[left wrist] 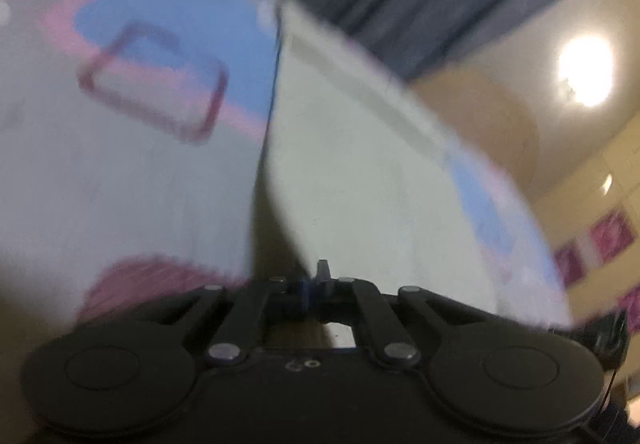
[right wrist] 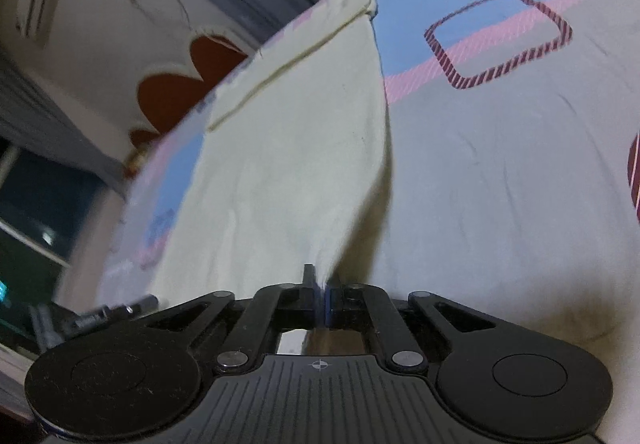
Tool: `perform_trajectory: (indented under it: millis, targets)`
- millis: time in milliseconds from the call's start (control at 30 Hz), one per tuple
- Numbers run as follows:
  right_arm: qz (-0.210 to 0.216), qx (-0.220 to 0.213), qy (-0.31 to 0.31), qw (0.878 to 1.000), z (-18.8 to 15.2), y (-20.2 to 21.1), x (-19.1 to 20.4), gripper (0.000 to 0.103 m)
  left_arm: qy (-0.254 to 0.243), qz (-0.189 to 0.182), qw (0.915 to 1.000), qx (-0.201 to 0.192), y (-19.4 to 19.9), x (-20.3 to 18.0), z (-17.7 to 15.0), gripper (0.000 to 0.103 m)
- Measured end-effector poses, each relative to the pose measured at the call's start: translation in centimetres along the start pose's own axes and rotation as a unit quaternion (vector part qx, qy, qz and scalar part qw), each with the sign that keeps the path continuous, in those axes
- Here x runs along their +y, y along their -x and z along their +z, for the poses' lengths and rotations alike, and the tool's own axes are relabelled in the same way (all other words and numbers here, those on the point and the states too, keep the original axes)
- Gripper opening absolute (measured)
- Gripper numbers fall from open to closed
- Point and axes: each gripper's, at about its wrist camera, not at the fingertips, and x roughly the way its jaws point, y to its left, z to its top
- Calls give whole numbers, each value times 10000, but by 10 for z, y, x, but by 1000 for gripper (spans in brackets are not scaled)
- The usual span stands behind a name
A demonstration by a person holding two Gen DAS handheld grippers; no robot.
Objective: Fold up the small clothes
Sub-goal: 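Lift the hem with both grippers and fold it over toward the collar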
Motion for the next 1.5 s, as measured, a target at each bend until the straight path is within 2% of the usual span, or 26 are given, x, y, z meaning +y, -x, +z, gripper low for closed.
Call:
perform_trajectory:
  millis: [67,133,200,233,267,300,400,500,567,667,700,833,900,1067,1200,1267,1333,1433,1500]
  targets:
    - [336,-338,110,9988,2,18,6,2,40,-115,9996,-273,12,0,4,2]
    - [490,-555,280,9969,4,25,9,2,-78,82,9999,-42,4,3,6,2]
    - [278,-277,178,9991,3,9,-4,2,-93,356,9988,308,-13,11,0,2]
    - [106,-82,147,9998,1,-1,-10,2,-25,377,9986,372,-17,14,-4,2]
    - [-182,236,55,9995,-1,-15,-14,2,47,294,9991,297,-15,14,-5,2]
    - [-151,234,-15,9996,-3,-16,-17,2,47,255,9993,272,-12,11,-5,2]
    - [222,-193,-220,9993,2,1,-12,2,-52,89,9998,139,0,2,-5,2]
    - [317,-478,-119,9983,11,13,-2,2,-141,128,9997,172,1,-2,-4,2]
    - [124,-386,-7,9992,11,10,0,2,-131,268,9991,311,-10,1,-5,2]
    - [-447,178,-6,9988,1,-15,-6,2,90,259,9987,429,-17,10,-10,2]
    - [-446,246,-81,9987,-1,-18,-9,2,152,228,9987,430,-16,11,-9,2]
    - [-45,-203,-158,9997,2,0,-2,2,40,89,9995,315,-6,5,-1,2]
    - [100,-477,12,9988,10,12,13,2,13,-54,9998,186,0,0,7,2]
    - [276,-921,241,9951,40,23,44,2,183,-535,9983,-138,0,-15,43,2]
    - [302,-1164,149,9926,81,18,57,2,447,-836,9946,-434,-6,-33,82,2]
    - [348,-1311,54,9907,108,22,60,2,400,-883,9934,-621,-8,-48,99,2]
    - [296,-1376,-36,9900,135,18,61,2,589,-952,9912,-704,-21,-52,116,2]
    - [326,-1267,-448,9904,177,-7,45,2,731,-934,9904,-709,-56,-46,149,2]
    - [284,-1152,-636,9909,200,-31,29,2,768,-790,9919,-638,-83,-40,173,2]
